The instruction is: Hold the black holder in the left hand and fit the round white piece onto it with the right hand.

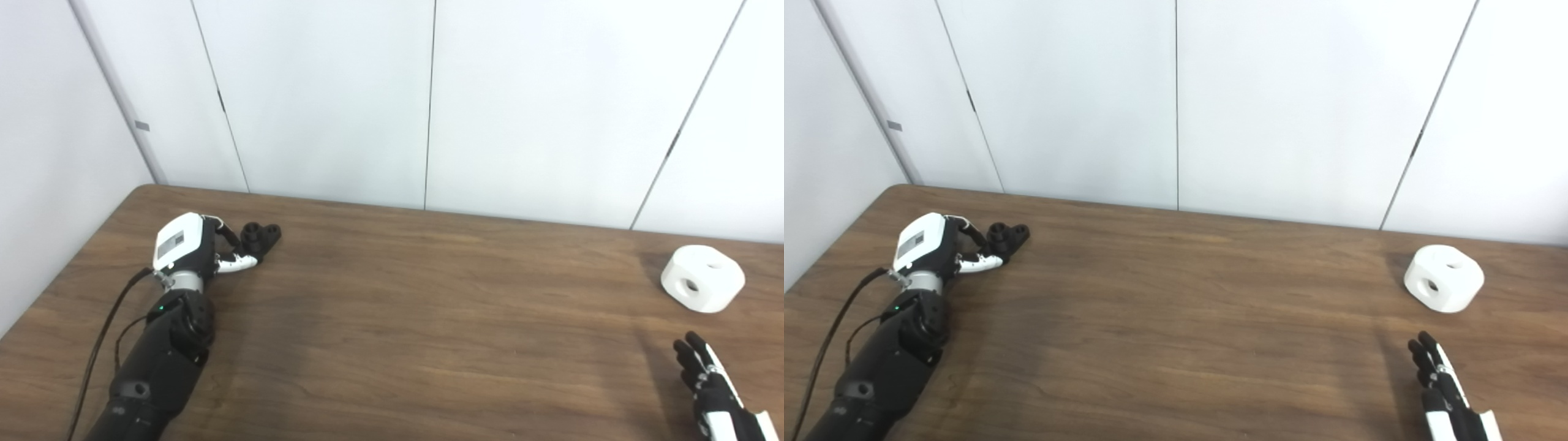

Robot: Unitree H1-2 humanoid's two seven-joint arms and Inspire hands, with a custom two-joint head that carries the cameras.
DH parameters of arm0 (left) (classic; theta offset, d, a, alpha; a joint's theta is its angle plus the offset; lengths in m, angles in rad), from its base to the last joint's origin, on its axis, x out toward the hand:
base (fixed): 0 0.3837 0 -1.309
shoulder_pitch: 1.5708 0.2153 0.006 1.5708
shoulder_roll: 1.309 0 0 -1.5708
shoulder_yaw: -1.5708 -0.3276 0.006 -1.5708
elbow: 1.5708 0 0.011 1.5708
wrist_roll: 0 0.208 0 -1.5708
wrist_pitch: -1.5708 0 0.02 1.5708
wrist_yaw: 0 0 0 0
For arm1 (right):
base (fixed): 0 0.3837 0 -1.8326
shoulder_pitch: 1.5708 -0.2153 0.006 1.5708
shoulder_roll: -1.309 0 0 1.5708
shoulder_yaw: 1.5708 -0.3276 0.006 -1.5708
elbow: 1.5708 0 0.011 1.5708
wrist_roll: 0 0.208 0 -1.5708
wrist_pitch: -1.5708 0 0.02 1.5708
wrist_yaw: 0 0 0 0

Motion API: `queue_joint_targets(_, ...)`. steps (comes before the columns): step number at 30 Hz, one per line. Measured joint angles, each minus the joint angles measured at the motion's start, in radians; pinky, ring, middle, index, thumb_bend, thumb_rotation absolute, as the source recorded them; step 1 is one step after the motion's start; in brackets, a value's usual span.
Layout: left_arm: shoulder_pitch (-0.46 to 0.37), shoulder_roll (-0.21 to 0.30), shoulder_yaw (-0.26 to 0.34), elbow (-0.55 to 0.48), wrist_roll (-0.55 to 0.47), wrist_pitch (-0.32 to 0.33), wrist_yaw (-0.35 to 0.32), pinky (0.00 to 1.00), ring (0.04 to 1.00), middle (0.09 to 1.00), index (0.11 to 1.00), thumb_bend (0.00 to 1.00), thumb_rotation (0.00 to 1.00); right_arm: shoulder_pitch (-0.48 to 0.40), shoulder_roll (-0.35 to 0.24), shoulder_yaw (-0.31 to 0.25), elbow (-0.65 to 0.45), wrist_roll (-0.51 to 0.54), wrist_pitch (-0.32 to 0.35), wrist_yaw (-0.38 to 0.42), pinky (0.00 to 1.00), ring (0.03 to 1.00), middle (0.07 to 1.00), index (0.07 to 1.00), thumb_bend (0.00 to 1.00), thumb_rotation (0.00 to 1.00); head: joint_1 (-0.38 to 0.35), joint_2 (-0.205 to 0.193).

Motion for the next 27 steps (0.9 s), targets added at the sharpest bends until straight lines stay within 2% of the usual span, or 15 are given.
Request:
queue_joint_targets(8,0.065,-0.002,-0.006,-0.109,-0.013,-0.009,-0.02,0.91,0.858,0.745,0.484,0.52,0.05,0.003,0.01,0.002,-0.005,-0.011,0.0,-0.01,0.93,0.949,0.93,0.939,0.65,0.97,-0.015,0.006)
queue_joint_targets(14,0.109,0.003,-0.029,-0.246,-0.014,-0.007,-0.114,0.96,0.855,0.745,0.486,0.52,0.05,0.004,0.02,0.008,-0.011,-0.044,0.001,-0.019,0.94,0.953,0.928,0.942,0.66,0.97,-0.025,0.012)
queue_joint_targets(17,0.132,0.003,-0.042,-0.298,-0.014,-0.002,-0.165,0.96,0.851,0.742,0.487,0.52,0.06,0.004,0.025,0.01,-0.014,-0.051,0.001,-0.024,0.99,0.96,0.927,0.936,0.66,0.98,-0.034,0.015)
queue_joint_targets(27,0.21,0.0,-0.089,-0.44,-0.002,-0.008,-0.247,0.95,0.87,0.773,0.487,0.51,0.06,0.004,0.034,0.024,-0.018,-0.079,0.001,-0.036,0.96,0.957,0.928,0.935,0.68,0.99,-0.058,0.031)
